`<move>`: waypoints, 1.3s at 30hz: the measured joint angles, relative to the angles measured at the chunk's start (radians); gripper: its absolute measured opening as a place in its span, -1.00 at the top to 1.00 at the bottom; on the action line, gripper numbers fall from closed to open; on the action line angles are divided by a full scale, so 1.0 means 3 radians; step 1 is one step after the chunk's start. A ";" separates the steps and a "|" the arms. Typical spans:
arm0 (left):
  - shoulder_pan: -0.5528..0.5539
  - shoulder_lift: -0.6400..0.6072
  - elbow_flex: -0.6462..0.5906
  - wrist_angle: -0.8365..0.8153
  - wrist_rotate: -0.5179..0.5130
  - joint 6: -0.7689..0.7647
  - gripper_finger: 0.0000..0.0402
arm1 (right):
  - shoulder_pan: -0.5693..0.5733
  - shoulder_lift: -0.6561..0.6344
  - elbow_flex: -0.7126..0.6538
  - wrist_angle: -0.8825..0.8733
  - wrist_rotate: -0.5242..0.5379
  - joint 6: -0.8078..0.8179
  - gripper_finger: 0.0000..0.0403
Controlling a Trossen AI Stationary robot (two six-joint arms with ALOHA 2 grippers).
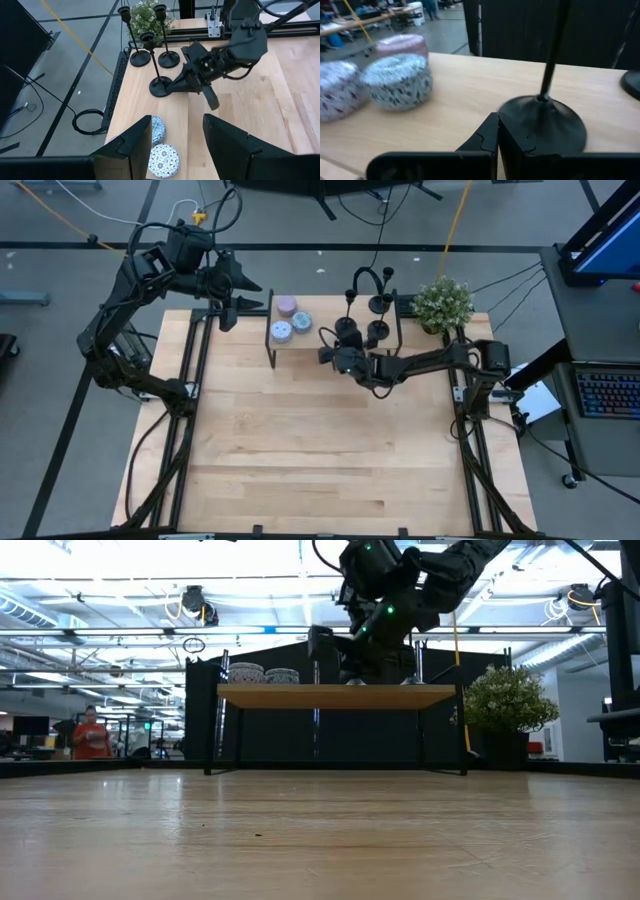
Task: Pick & Place candle stick holders
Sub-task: Put the candle holder on the shelf
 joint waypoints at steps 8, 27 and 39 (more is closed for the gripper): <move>0.0000 0.0000 0.0000 0.0029 0.0000 0.0003 0.08 | -0.0066 -0.0007 0.0003 -0.0235 -0.0272 0.0285 1.00; 0.0000 0.0000 0.0000 0.0034 0.0000 0.0010 0.08 | -0.0181 -0.0008 0.0005 -0.0333 -0.0251 0.0341 1.00; 0.0000 0.0000 0.0000 0.0033 0.0000 -0.0001 0.08 | -0.0238 -0.0008 0.0006 -0.0388 -0.0193 0.0342 1.00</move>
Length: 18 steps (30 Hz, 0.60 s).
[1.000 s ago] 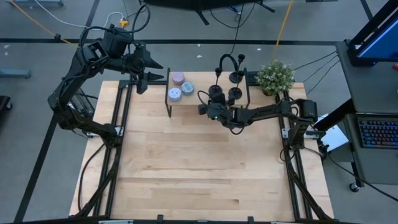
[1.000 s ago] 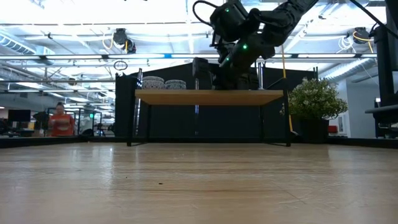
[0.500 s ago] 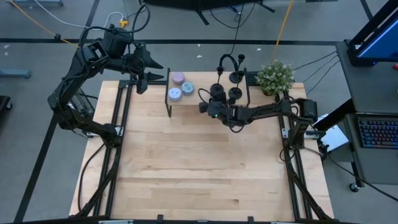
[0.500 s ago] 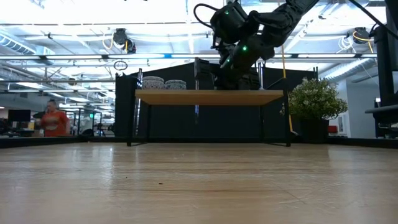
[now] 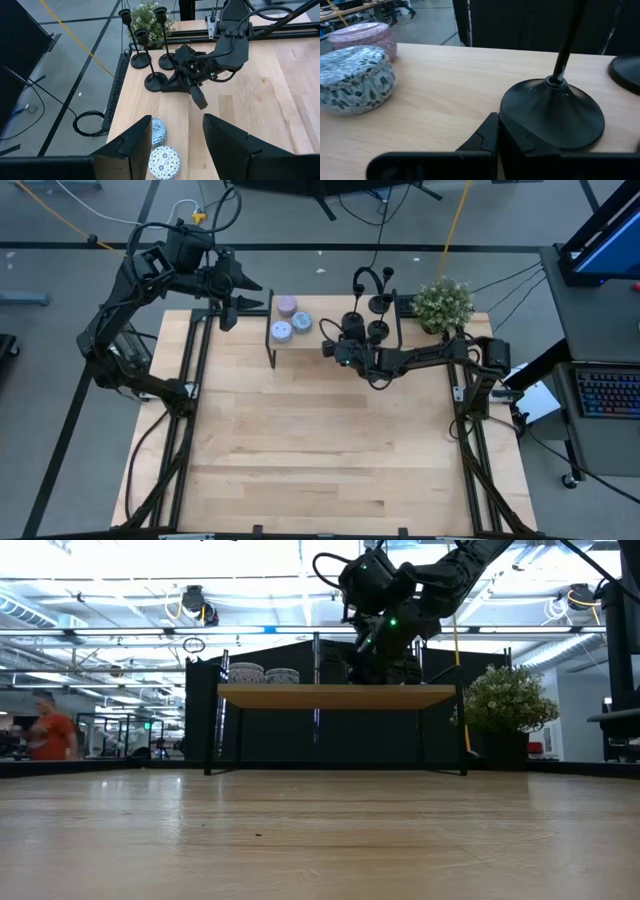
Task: Pick & Place candle stick holders
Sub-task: Put the candle holder on the shelf
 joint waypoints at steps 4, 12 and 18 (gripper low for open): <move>0.0000 0.0000 0.0000 0.0000 0.0000 0.0000 0.08 | -0.0014 -0.0045 -0.0004 -0.0126 0.0016 0.0070 1.00; 0.0000 0.0000 0.0000 0.0000 0.0000 -0.0001 0.08 | -0.0037 -0.0117 -0.0005 -0.0383 0.0067 0.0208 1.00; 0.0000 0.0001 0.0000 -0.0004 0.0000 -0.0003 0.08 | -0.0034 -0.0198 -0.0008 -0.0457 0.0228 0.0171 1.00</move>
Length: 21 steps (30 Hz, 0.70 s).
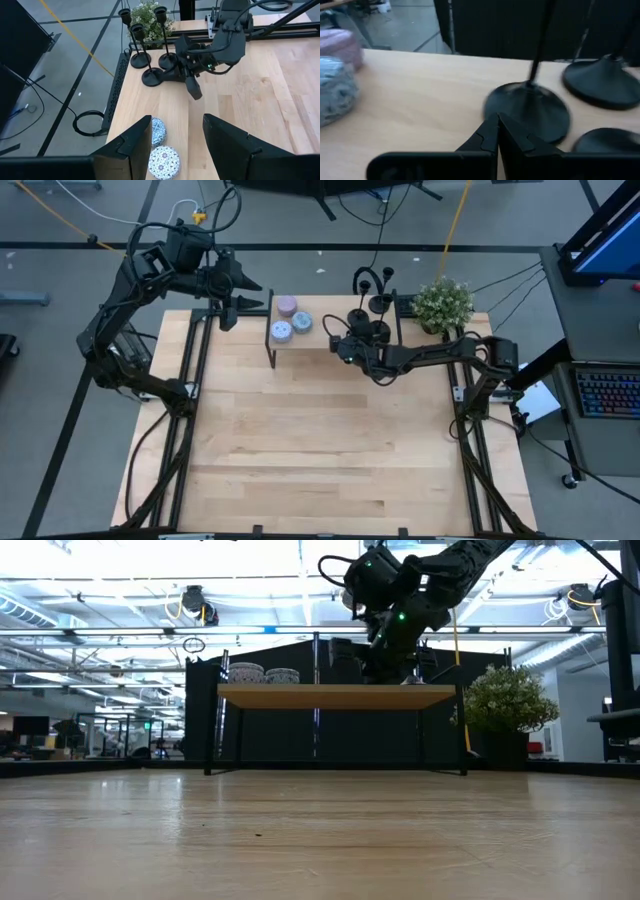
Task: Pick & Place candle stick holders
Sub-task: Put the candle holder on the shelf, then return to Home Position
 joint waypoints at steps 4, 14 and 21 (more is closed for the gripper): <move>0.0000 -0.0001 0.0000 -0.0005 0.0000 -0.0020 0.08 | -0.0001 -0.0067 -0.0001 -0.0136 0.0068 0.0001 1.00; -0.0001 -0.0001 0.0000 -0.0081 0.0000 -0.0008 0.08 | 0.0145 -0.0112 0.0001 0.0135 0.0019 -0.0505 1.00; 0.0000 -0.0013 0.0000 -0.0417 0.0046 0.0082 0.08 | 0.0479 -0.0446 -0.0040 0.0085 -0.0844 -0.1075 1.00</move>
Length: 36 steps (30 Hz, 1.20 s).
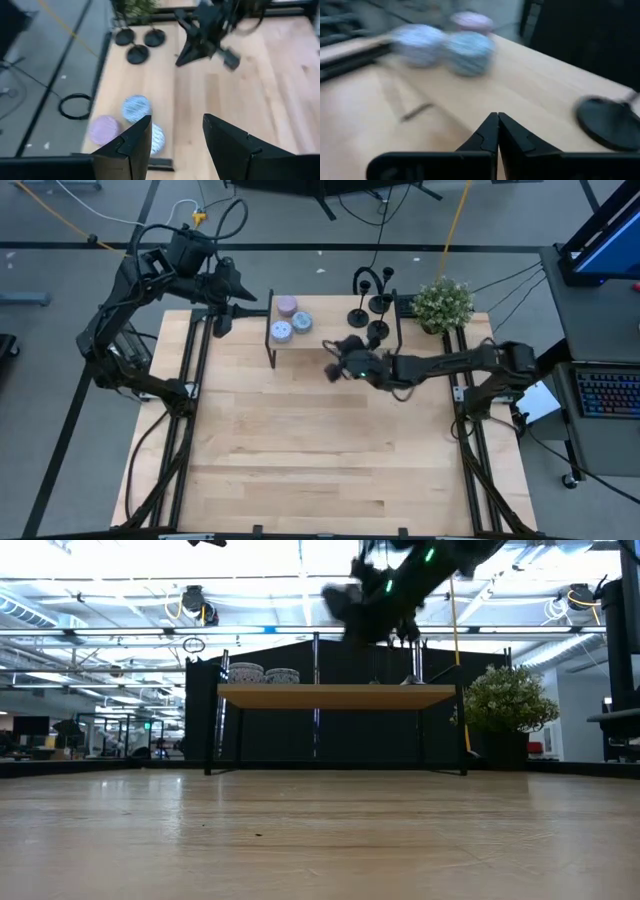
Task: Pick & Place candle stick holders
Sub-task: Return to Home Position
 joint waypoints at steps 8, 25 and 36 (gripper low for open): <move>0.0135 -0.0192 -0.0015 -0.0304 0.1003 0.0322 0.08 | 0.0235 -0.1069 -0.0417 -0.0326 -0.0464 0.0030 1.00; 0.0343 -0.1701 -0.2055 0.1066 0.1931 -0.0517 0.08 | 0.0515 -0.3343 -0.2024 -0.0046 -0.0601 -0.0011 1.00; 0.0343 -0.2769 -0.3628 0.2644 0.1201 -0.2016 0.08 | 0.0672 -0.3881 -0.2332 -0.0063 -0.0594 -0.0348 1.00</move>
